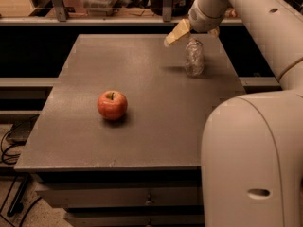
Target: Place water bottle upright
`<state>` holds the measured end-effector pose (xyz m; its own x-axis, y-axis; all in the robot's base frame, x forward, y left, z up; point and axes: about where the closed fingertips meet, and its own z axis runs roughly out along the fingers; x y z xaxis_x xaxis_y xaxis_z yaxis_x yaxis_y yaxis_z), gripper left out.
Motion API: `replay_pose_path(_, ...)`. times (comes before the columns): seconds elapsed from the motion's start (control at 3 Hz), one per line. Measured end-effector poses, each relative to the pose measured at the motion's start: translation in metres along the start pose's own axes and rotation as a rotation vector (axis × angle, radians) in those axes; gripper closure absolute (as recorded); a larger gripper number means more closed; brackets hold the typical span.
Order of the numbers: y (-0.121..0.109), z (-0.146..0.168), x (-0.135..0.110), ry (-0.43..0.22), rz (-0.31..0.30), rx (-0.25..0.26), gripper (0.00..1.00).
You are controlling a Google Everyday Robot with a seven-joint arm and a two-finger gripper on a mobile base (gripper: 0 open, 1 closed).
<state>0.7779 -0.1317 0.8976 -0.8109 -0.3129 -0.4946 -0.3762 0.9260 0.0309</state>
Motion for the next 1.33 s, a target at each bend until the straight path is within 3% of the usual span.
replay_pose_path(0.67,-0.015,0.021,0.0,0.048,0.002,0.067,0.0)
replay_pose_path(1.33,-0.015,0.028,0.009,0.127,-0.018,0.073,0.0)
